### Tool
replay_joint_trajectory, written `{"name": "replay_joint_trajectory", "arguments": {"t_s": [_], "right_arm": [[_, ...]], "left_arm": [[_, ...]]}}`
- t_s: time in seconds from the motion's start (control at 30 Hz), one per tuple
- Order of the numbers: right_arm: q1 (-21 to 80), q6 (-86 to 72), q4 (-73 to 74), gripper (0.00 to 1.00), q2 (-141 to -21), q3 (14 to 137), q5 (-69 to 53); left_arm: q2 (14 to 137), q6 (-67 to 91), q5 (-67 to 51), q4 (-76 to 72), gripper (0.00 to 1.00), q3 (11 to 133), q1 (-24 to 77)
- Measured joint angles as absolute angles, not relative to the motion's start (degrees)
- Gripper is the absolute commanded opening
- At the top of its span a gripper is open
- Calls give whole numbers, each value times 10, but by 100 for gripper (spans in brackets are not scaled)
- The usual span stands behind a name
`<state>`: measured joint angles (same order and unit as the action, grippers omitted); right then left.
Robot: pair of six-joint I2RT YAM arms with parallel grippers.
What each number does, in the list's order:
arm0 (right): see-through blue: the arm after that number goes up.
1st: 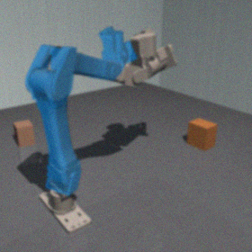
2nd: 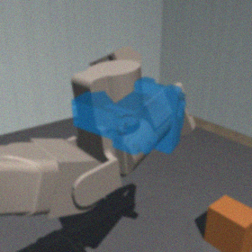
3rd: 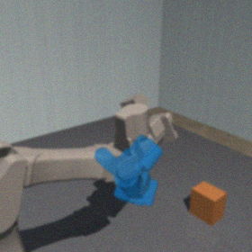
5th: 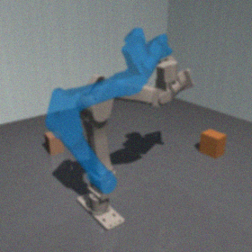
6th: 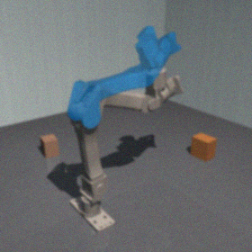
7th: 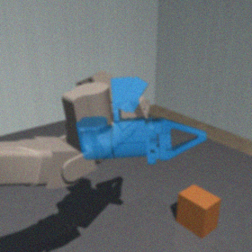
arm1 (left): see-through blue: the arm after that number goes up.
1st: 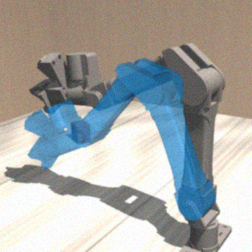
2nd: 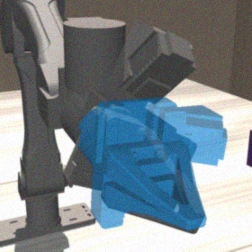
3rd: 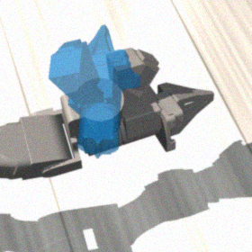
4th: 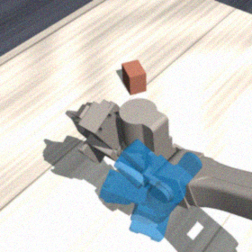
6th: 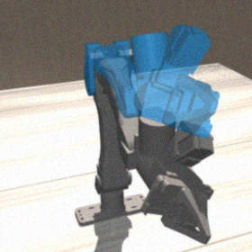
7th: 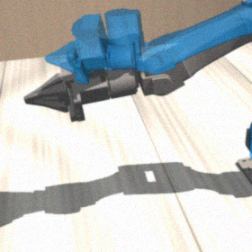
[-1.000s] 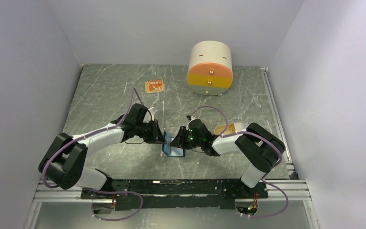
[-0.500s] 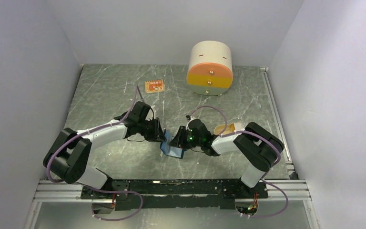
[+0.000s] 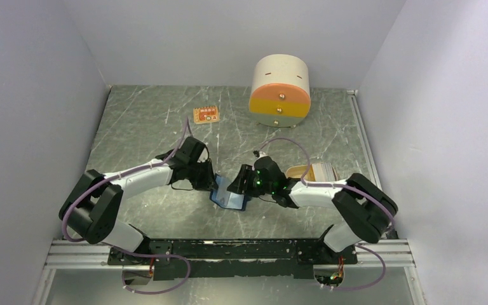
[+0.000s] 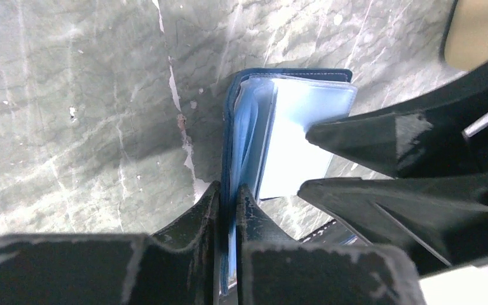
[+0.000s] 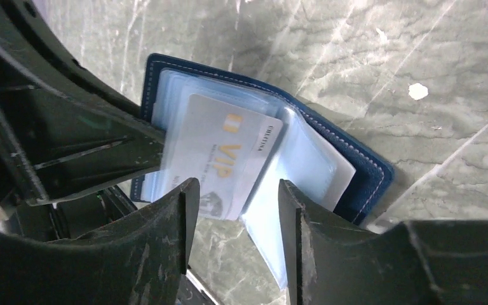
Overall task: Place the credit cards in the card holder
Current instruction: Insert the credit card into the card holder.
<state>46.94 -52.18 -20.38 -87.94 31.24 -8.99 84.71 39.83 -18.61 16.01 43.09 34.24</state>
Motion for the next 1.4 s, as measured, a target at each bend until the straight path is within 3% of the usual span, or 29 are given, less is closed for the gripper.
{"name": "replay_joint_trajectory", "arguments": {"t_s": [0.27, 0.4, 0.77, 1.07, 1.4], "right_arm": [[475, -533, -164, 59, -850, 332, -76], [484, -541, -189, 68, -871, 347, -105], [500, -554, -171, 64, -897, 387, -85], [500, -568, -164, 55, -917, 388, -70], [484, -507, -38, 57, -853, 385, 1]], "left_arm": [[847, 427, -128, 220, 9, 479, 362], [846, 447, -75, 258, 9, 494, 379], [858, 483, 78, 379, 9, 587, 446], [861, 495, 82, 384, 9, 587, 457], [832, 500, 1, 270, 9, 492, 457]]}}
